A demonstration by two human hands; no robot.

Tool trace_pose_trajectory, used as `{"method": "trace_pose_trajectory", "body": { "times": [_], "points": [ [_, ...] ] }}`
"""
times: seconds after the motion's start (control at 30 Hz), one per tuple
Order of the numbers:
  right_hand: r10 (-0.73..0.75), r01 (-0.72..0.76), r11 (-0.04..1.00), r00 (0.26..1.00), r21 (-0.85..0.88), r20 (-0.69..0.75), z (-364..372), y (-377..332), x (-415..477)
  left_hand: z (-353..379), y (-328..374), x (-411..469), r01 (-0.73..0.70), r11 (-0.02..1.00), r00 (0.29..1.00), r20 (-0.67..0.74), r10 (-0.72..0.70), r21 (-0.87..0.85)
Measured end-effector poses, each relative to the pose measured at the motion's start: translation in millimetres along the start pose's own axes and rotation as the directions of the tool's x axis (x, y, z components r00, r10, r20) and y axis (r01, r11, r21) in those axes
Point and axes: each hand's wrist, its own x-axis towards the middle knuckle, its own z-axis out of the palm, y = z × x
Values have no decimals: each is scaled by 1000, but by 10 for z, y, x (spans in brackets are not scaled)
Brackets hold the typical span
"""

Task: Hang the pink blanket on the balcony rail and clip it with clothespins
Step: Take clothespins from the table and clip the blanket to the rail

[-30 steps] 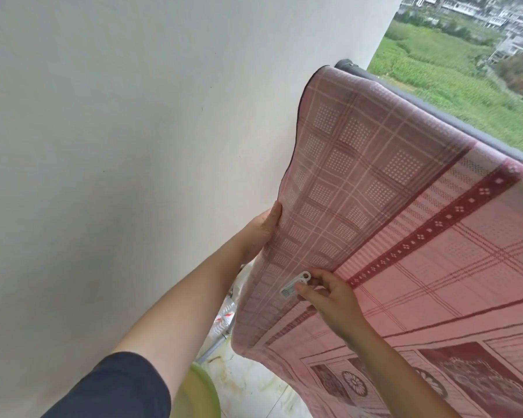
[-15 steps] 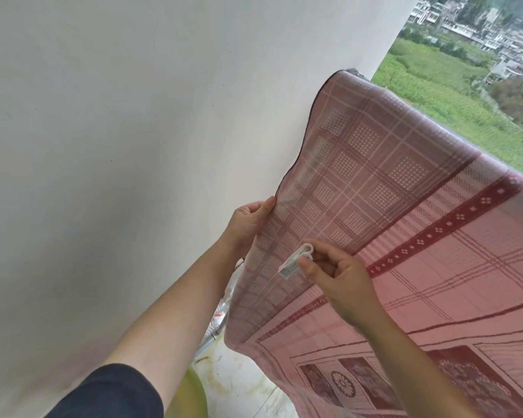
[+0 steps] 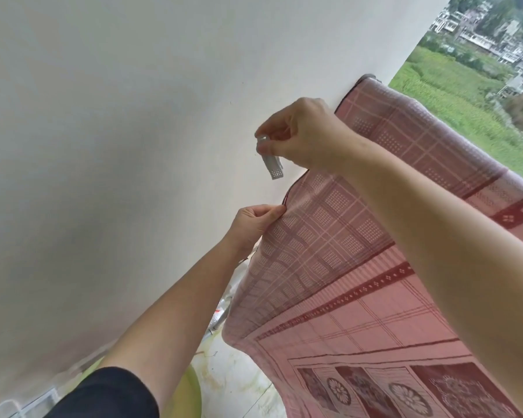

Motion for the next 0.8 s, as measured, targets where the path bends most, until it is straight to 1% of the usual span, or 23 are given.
{"method": "trace_pose_trajectory", "body": {
  "times": [0.1, 0.17, 0.3, 0.37, 0.47, 0.57, 0.67, 0.7, 0.73, 0.77, 0.8],
  "points": [
    [64, -37, 987, 983, -159, 171, 118, 81, 235, 19, -12, -33, -12, 1000, 1000, -26, 12, -18],
    [131, -69, 965, 963, -254, 236, 196, 140, 318, 34, -5, -58, -18, 1000, 999, -38, 18, -10],
    [250, -102, 904, 914, -414, 320, 256, 243, 383, 37, 11, -82, -19, 1000, 998, -62, 19, -2],
    [273, -99, 891, 897, -443, 349, 267, 280, 386, 40, 19, -82, -18, 1000, 997, -76, 20, 19],
    [282, -90, 879, 890, -469, 358, 304, 307, 381, 45, 33, -91, -15, 999, 997, -80, 19, 44],
    [242, -55, 878, 908, -476, 342, 342, 324, 365, 60, 60, -120, -3, 999, 996, -88, 7, 40],
    [181, -21, 905, 923, -425, 339, 326, 303, 288, 70, 118, -170, 2, 996, 995, -103, 7, 86],
    [133, 6, 914, 940, -405, 314, 310, 285, 245, 41, 146, -180, 1, 990, 988, -154, 21, 143],
    [62, 46, 921, 963, -388, 263, 304, 264, 189, -7, 175, -185, 0, 972, 972, -229, 56, 235],
    [-16, 84, 924, 983, -374, 181, 304, 236, 103, -74, 210, -199, 5, 933, 945, -306, 113, 360],
    [-101, 121, 924, 992, -364, 73, 326, 231, 11, -159, 239, -217, 28, 867, 915, -363, 179, 498]
  ]
}}
